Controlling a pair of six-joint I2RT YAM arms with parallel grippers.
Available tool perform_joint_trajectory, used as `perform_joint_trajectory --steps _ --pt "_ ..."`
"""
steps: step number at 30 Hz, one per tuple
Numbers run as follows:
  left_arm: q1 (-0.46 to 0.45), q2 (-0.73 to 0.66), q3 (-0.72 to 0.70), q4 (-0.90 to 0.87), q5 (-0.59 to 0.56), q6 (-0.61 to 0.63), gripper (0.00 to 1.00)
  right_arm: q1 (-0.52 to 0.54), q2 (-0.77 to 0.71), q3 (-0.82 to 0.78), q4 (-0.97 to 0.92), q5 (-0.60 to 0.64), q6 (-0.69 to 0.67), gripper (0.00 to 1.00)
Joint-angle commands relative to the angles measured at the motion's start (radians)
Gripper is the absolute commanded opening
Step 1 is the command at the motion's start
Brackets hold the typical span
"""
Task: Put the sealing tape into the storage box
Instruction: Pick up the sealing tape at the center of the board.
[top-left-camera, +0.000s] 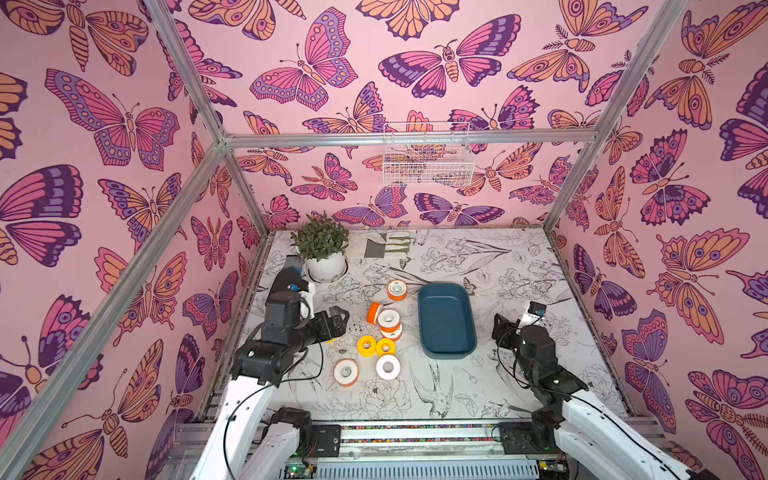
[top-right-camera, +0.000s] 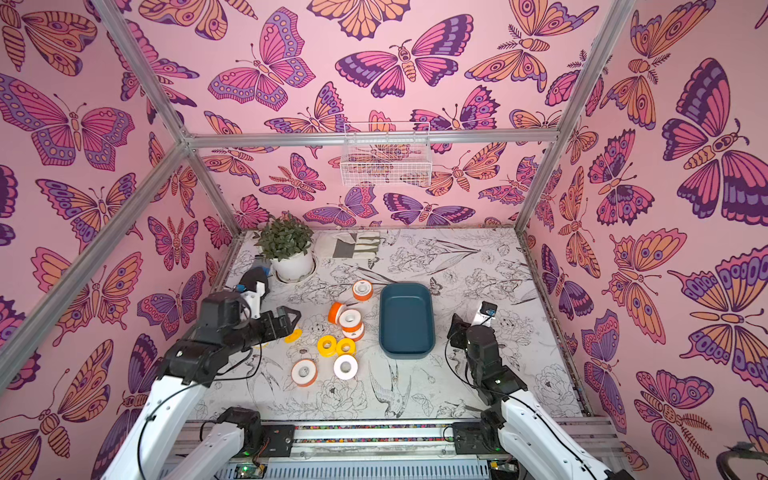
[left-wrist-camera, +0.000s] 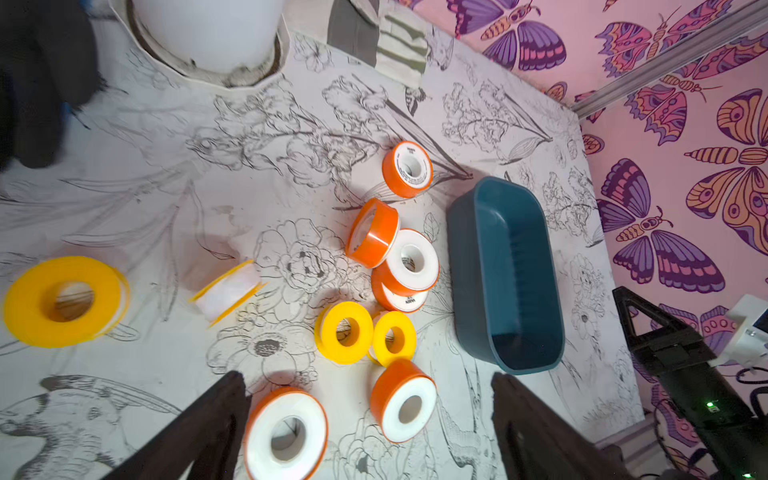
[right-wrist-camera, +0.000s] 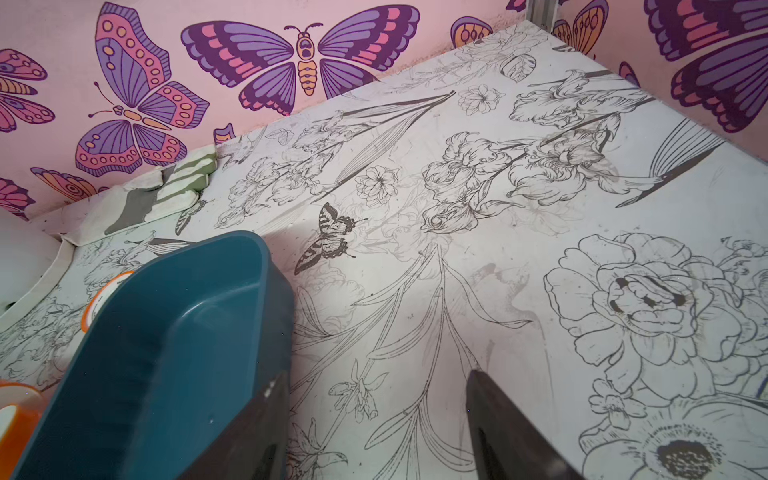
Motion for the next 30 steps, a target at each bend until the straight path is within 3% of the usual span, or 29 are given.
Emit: perform_joint_trajectory --steps 1,5,15,21,30 --pt "-0.129 0.127 0.084 0.022 -0.144 0.01 1.0 0.007 0.003 0.006 -0.005 0.021 0.015 0.72" --pt "-0.233 0.351 0.222 0.023 -0.231 0.046 1.0 0.006 0.007 0.009 -0.002 0.019 0.015 0.73" --pt "-0.271 0.912 0.623 -0.025 -0.227 0.123 1.0 0.006 0.017 0.012 -0.005 0.023 0.012 0.74" --pt "-0.278 1.104 0.776 -0.052 -0.194 0.145 1.0 0.006 0.027 0.015 -0.003 0.027 0.013 0.77" --pt "-0.296 1.273 0.919 -0.106 -0.207 0.174 1.0 0.006 0.033 0.018 -0.01 0.036 0.019 0.8"
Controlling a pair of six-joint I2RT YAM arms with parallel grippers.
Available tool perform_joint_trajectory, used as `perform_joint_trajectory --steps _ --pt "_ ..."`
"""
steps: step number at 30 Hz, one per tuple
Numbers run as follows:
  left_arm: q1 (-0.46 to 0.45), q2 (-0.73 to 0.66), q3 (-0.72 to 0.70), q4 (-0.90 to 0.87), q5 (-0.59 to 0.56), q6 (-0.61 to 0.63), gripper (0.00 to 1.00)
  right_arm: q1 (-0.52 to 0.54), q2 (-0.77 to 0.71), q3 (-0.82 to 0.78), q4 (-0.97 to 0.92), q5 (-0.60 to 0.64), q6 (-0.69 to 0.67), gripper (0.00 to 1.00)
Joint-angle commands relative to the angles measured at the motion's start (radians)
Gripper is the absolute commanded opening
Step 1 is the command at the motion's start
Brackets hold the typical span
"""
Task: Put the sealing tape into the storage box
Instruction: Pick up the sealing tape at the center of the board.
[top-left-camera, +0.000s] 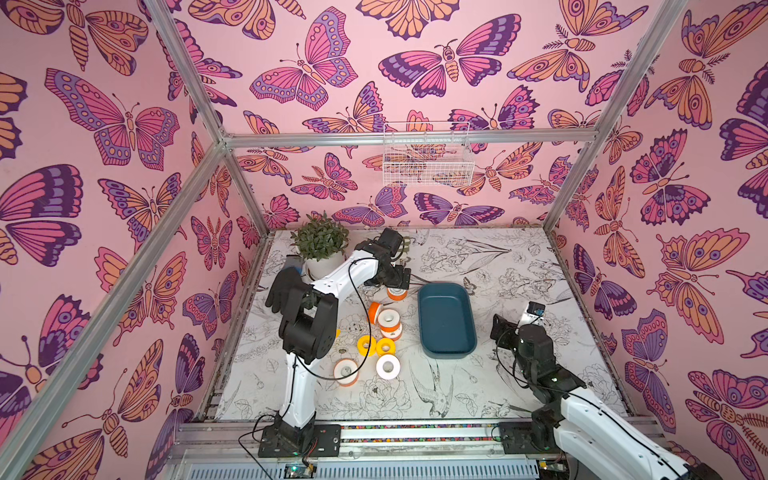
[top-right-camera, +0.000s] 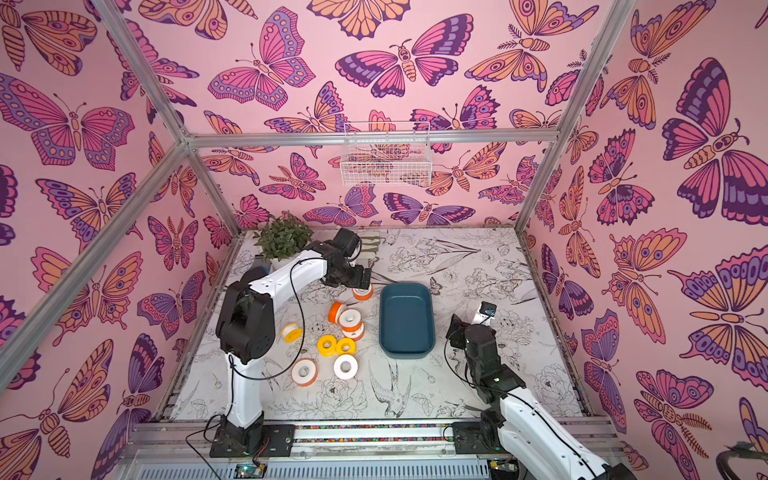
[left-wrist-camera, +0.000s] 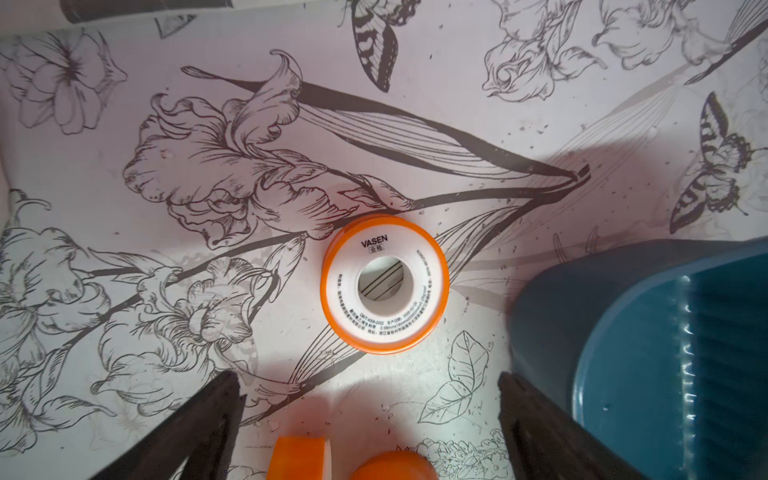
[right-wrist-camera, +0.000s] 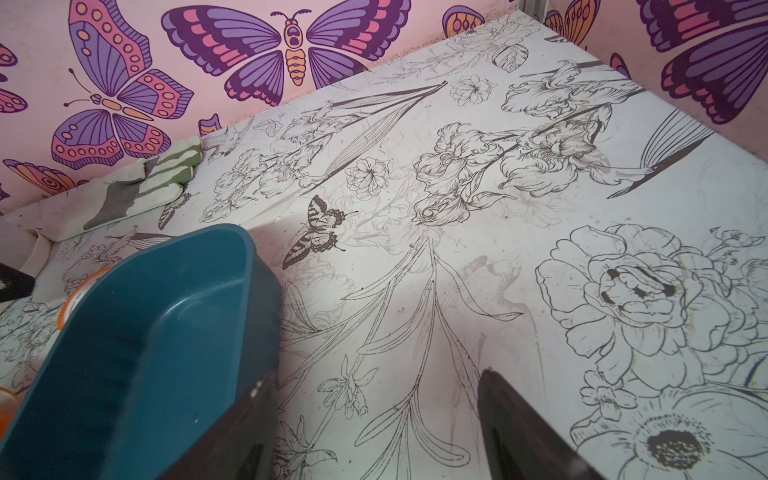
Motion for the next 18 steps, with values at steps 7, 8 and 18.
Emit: perform_joint_trajectory --steps 7,8,18 --pt "-0.024 0.116 0.099 -0.079 -0.019 0.034 1.0 0.006 0.005 0.018 -0.014 0.028 0.019 0.8" --pt "-0.024 0.13 0.106 -0.081 -0.014 0.035 1.0 0.006 0.006 0.02 -0.014 0.028 0.02 0.8" --pt "-0.024 0.23 0.183 -0.109 -0.092 0.024 0.98 0.006 0.006 0.018 -0.013 0.028 0.019 0.8"
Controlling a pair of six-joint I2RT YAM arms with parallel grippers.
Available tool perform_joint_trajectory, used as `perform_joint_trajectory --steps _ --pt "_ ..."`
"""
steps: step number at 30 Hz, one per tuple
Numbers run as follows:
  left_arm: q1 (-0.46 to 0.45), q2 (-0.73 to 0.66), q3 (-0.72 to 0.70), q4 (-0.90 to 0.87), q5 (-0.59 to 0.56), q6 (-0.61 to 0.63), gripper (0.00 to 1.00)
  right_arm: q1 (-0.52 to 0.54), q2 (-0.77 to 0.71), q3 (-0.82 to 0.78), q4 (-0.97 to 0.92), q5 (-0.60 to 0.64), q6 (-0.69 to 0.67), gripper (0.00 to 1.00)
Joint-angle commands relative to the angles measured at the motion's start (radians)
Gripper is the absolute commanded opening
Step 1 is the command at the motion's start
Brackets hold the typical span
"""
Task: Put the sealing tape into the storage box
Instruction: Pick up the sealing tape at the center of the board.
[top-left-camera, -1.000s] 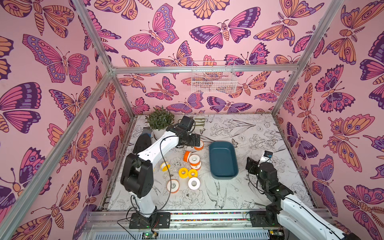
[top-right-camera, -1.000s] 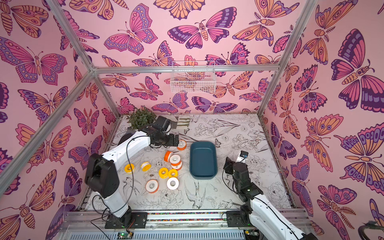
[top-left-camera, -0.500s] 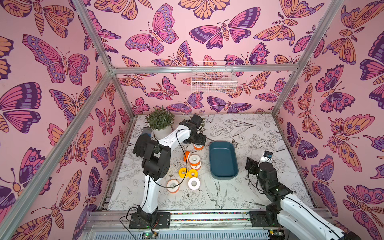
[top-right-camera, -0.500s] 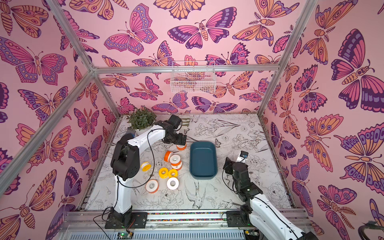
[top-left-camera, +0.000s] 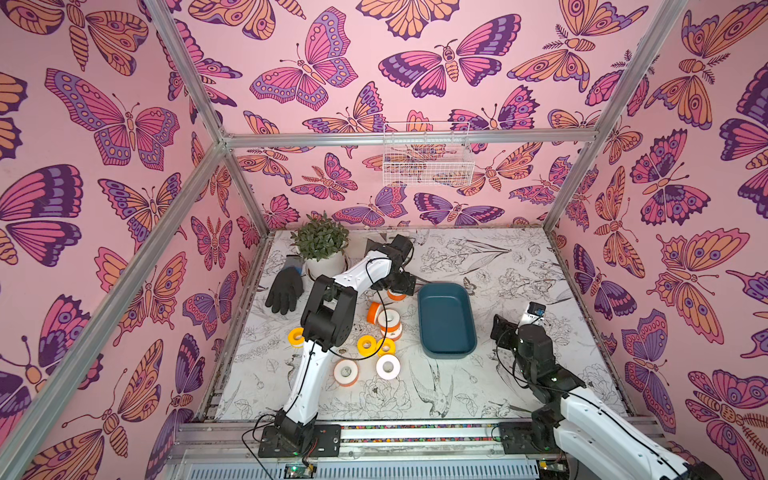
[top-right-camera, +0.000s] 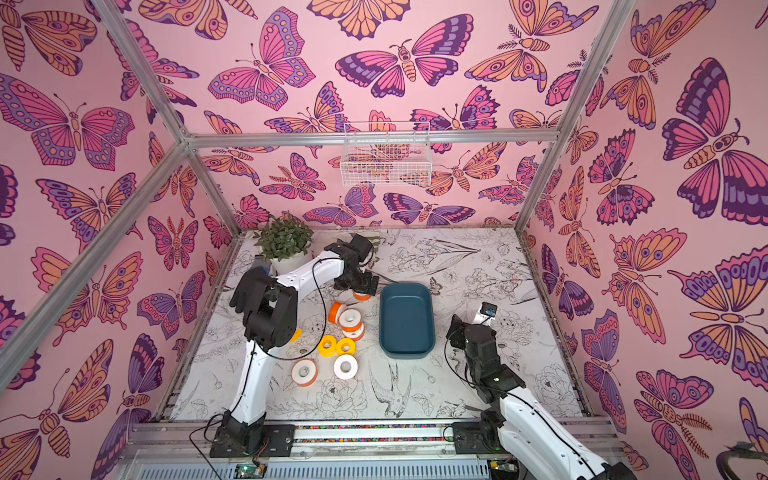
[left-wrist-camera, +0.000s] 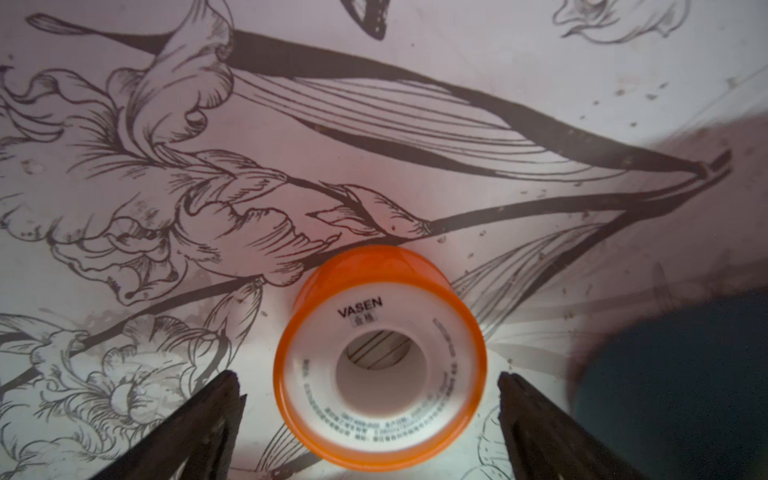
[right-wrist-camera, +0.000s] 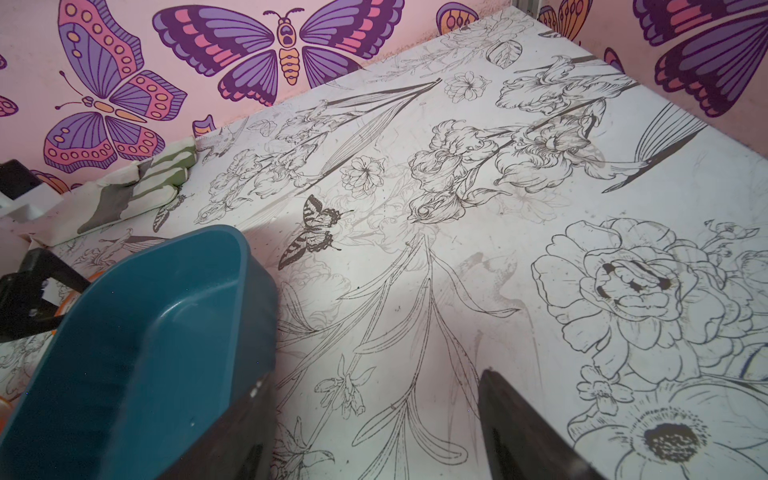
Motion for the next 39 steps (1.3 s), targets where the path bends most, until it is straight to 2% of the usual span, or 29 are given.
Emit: perform_joint_trajectory --steps 1,13,23,34,39 --pt "-0.001 0.026 0.027 -0.038 -0.051 0.005 0.98 0.006 0.0 0.018 -0.011 0.019 0.006 0.8" --pt "-0.014 0.081 0.08 -0.038 -0.048 0.002 0.8 0.006 0.006 0.02 -0.008 0.017 0.003 0.8" --pt "-0.015 0.045 0.054 -0.039 -0.064 0.003 0.63 0.006 0.014 0.023 -0.005 0.012 0.001 0.79" --pt "-0.017 -0.137 0.015 -0.072 -0.056 0.016 0.62 0.006 0.023 0.026 -0.001 0.009 -0.001 0.79" --pt "-0.065 -0.19 0.04 -0.104 -0.034 0.025 0.62 0.007 0.031 0.029 -0.001 0.009 -0.002 0.79"
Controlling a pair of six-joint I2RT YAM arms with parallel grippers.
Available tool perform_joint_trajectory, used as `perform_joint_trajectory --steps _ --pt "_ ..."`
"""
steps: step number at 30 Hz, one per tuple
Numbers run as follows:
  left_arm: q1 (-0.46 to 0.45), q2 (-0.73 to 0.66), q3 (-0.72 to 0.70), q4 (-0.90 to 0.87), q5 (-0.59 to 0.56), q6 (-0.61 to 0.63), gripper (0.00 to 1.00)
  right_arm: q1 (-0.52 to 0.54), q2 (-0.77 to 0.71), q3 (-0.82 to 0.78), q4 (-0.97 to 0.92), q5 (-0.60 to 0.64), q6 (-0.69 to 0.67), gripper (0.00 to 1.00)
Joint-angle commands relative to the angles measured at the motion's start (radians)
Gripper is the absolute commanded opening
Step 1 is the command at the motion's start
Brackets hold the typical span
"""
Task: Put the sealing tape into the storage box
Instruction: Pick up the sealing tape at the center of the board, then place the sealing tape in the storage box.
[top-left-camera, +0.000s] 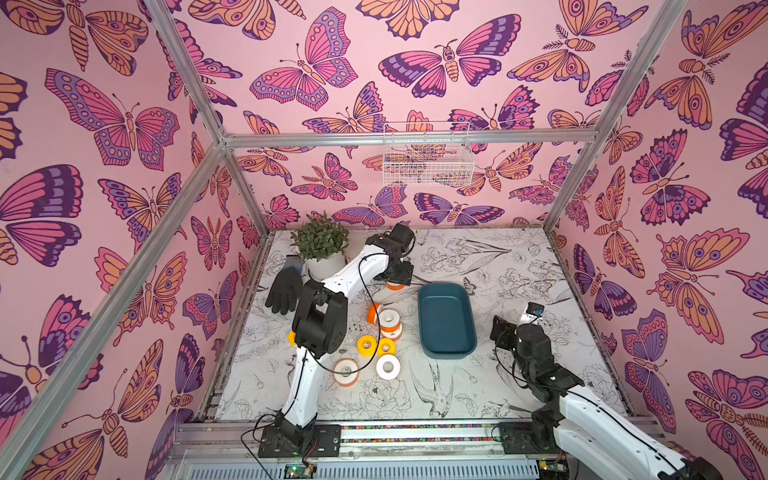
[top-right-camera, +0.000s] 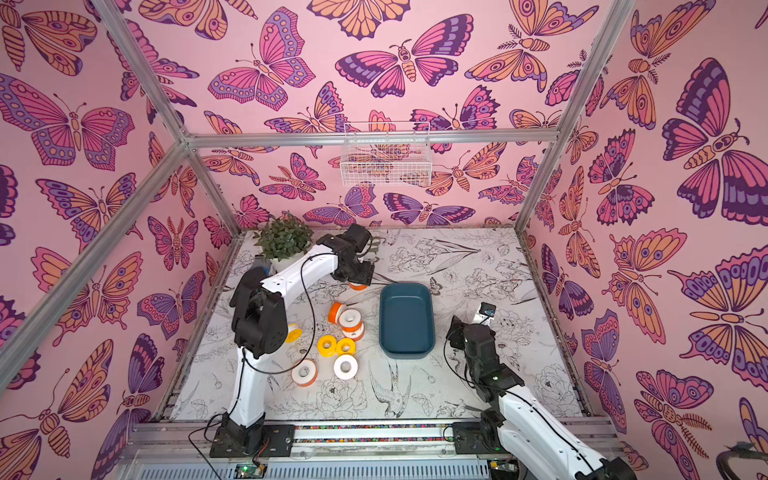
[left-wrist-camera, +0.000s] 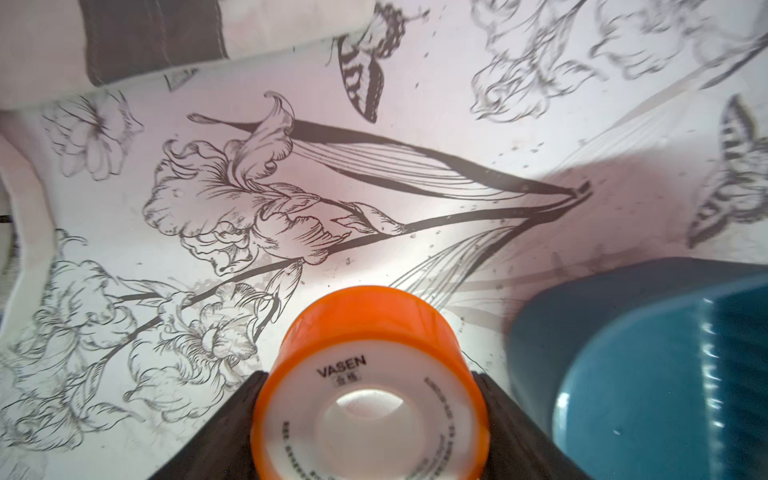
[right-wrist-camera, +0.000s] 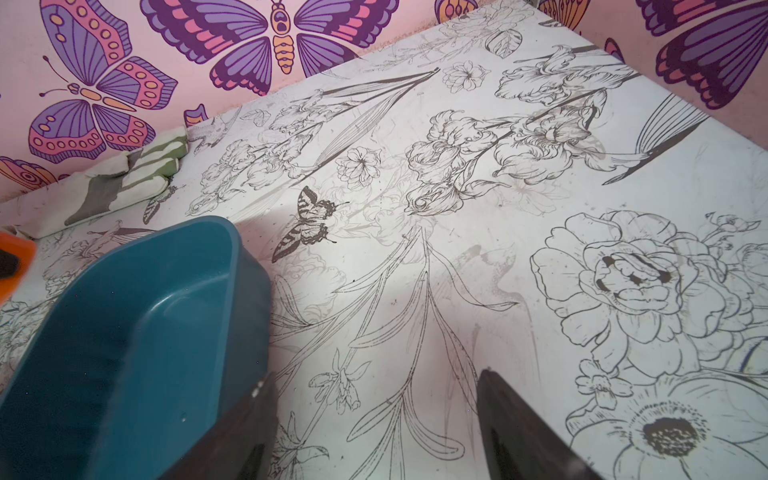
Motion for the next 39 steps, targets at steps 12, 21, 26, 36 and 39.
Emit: perform_joint_trajectory --steps 12,21,26,36,39 --pt "-0.257 0.053 0.231 -0.145 0.028 0.018 0.61 0.006 -0.005 0.025 -0.005 0.012 -0.003 0.78" --pt "-0.309 0.211 0.314 -0.141 0.016 -0.01 0.61 0.006 -0.003 0.027 -0.009 0.015 -0.002 0.78" --pt "-0.309 0.301 0.357 -0.141 0.004 -0.021 0.6 0.006 -0.003 0.027 -0.013 0.017 -0.002 0.78" --pt "-0.309 0.387 0.404 -0.122 0.017 -0.025 0.62 0.006 0.002 0.03 -0.013 0.017 -0.003 0.78" --pt "-0.308 0.391 0.408 -0.114 0.014 -0.022 0.66 0.006 0.006 0.032 -0.011 0.017 -0.004 0.78"
